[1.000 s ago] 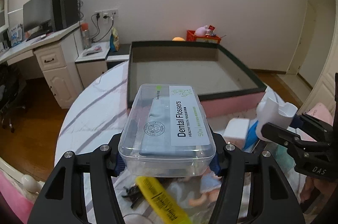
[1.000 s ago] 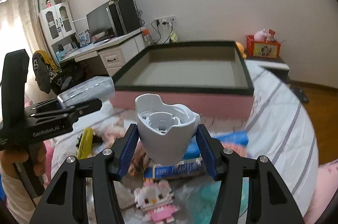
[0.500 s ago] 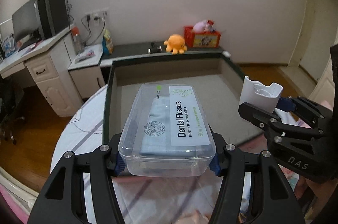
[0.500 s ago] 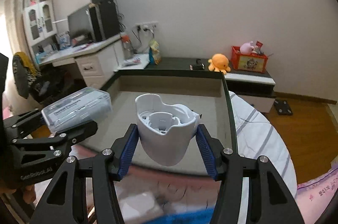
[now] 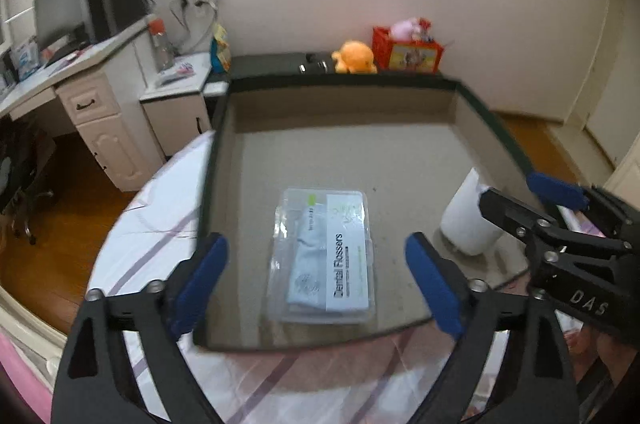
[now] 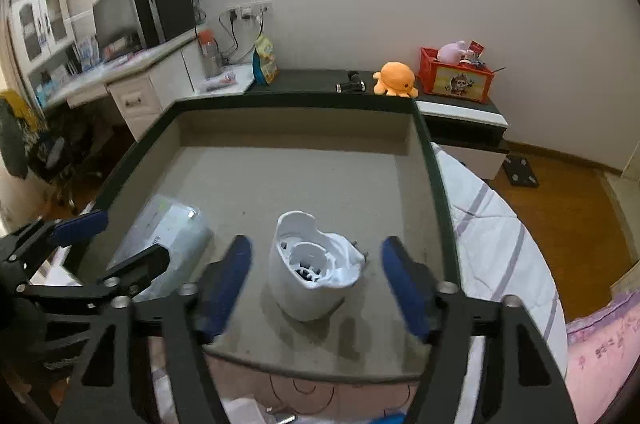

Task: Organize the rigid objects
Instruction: 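Lower both held items into the pink box and open both tools, then withdraw both tools from the box back over the bed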

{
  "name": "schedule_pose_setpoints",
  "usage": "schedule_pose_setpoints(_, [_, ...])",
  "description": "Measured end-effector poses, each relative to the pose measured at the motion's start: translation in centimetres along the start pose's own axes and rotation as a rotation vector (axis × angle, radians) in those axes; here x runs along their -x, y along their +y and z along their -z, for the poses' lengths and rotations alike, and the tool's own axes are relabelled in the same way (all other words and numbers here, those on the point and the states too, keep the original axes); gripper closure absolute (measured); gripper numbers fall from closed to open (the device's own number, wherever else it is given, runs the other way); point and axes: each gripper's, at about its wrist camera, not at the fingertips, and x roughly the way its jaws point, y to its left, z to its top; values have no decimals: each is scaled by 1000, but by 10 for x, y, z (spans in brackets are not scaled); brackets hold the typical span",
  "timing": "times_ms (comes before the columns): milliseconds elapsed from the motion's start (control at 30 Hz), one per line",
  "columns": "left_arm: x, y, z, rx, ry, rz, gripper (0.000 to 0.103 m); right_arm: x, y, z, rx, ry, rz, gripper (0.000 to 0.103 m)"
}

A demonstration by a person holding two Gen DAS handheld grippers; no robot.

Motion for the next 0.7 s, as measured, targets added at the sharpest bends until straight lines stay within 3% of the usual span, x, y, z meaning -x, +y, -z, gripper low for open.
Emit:
schedule_pose_setpoints(133, [56, 6, 11, 35, -128, -34, 0, 44, -1, 5, -12, -89, -4, 23])
schedule_pose_setpoints(333, [144, -4, 51, 57, -329, -94, 0, 125, 15, 31, -1, -255, 20, 18])
schedule_pose_setpoints(433, [178, -14, 72, 54, -392, -112, 0, 161, 27, 50, 12, -334, 49, 8])
schedule_pose_setpoints(467, [187, -17, 78, 51, -400, -120, 0, 170, 29, 55, 12, -351, 52, 0])
schedule_pose_setpoints(700, [242, -36, 121, 17, -478, -134, 0, 223, 43, 96, 21, -425, 37, 0])
